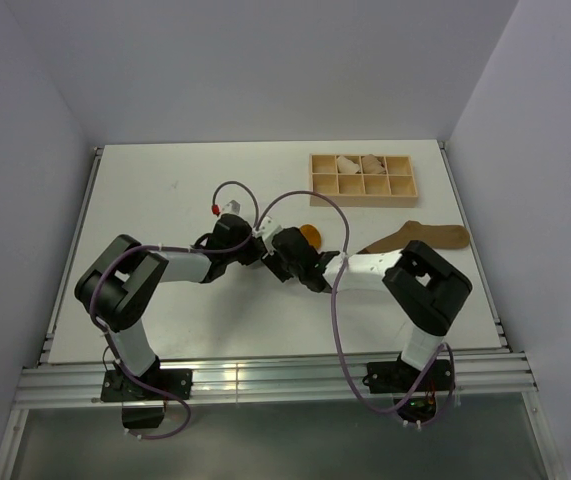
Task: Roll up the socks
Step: Roll the sock at the center of the board.
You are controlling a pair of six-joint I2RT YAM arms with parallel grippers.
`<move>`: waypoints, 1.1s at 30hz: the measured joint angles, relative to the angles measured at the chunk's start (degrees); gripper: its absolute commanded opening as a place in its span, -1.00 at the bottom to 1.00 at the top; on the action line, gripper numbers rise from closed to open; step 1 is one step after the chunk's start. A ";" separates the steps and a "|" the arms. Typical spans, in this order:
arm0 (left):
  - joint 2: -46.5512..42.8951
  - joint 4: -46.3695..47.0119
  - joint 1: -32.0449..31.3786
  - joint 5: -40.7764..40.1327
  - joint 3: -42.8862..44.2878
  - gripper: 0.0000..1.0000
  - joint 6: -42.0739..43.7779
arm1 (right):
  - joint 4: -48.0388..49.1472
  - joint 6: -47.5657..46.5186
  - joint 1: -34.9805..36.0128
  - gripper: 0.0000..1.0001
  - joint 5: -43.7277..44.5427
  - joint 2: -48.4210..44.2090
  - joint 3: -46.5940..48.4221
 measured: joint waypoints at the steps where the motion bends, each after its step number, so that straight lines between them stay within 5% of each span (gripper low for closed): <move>1: 0.00 -0.04 0.00 0.00 0.00 -0.99 -0.02 | 0.46 -0.22 0.11 0.14 0.52 0.44 0.02; 4: -0.02 -0.07 0.00 0.00 0.00 -0.99 -0.13 | 1.16 -0.50 0.39 0.06 1.86 2.21 0.52; 11: -0.42 -0.74 0.17 -0.28 0.00 -0.86 -0.42 | 2.40 0.26 0.96 -0.72 3.52 3.61 0.66; 14: -0.59 -0.96 0.17 -0.57 0.00 -0.63 -0.72 | 2.64 1.09 1.09 -0.88 3.96 3.61 0.59; 20: -2.56 -2.54 0.15 -2.25 -1.36 0.29 -3.17 | 4.20 3.56 1.01 -0.96 3.19 3.58 -0.15; 33: -10.12 -1.14 1.77 -5.49 -8.59 0.55 -7.93 | 8.74 14.64 -11.37 -0.95 -20.68 1.92 -3.34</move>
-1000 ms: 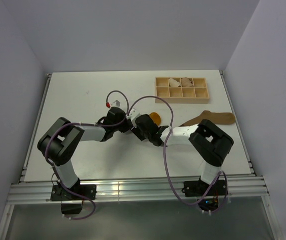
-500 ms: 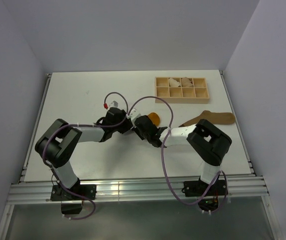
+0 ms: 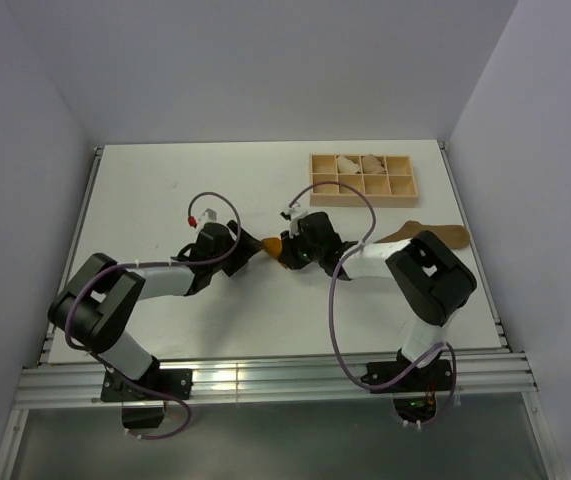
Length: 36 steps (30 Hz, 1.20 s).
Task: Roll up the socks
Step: Roll the sock at the center of the board.
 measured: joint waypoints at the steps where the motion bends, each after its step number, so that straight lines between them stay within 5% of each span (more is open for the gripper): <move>1: 0.00 0.13 0.15 0.15 -0.22 0.54 -0.02 | 0.11 1.09 -1.22 -0.95 -2.19 0.02 -0.13; 17: 4.22 6.05 0.13 4.76 1.03 0.40 0.55 | 11.06 19.89 -14.86 -0.87 -31.69 9.03 -0.57; 36: 10.64 10.19 -1.20 6.10 4.76 0.34 1.51 | 13.94 28.83 -16.39 -0.78 -40.68 14.16 1.05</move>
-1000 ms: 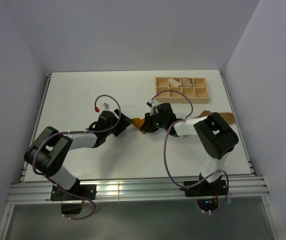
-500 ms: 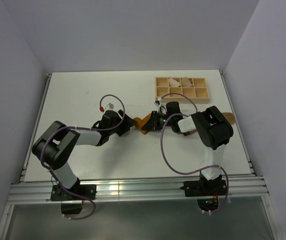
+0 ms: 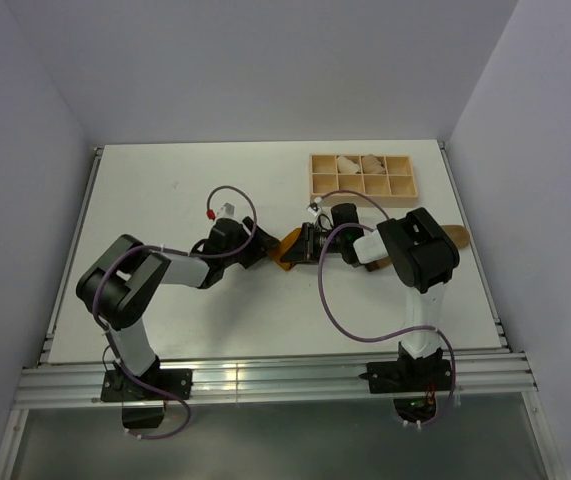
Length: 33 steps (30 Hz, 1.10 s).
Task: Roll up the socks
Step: Roll the sock at the center of the board.
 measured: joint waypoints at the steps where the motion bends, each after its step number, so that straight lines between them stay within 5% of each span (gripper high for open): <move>1: 0.20 0.22 -0.07 0.02 0.15 0.33 0.00 | 0.00 0.33 -0.02 -0.77 -0.20 0.15 0.02; 6: 0.98 0.70 -0.52 0.00 0.70 0.27 0.02 | 0.09 1.38 -0.04 -0.76 -0.35 0.33 0.02; 14: 1.81 0.39 -0.74 -0.35 0.72 -0.13 0.22 | 0.17 1.99 -0.04 -0.74 -0.44 0.50 0.02; 23: 1.92 -0.37 -1.03 -0.55 1.70 -0.63 1.46 | -1.77 0.48 -0.02 -0.12 0.83 -1.07 -0.13; 33: 1.90 -2.21 -1.42 -0.85 2.75 -0.75 3.06 | -18.08 -10.10 1.53 0.20 19.45 -17.55 -3.37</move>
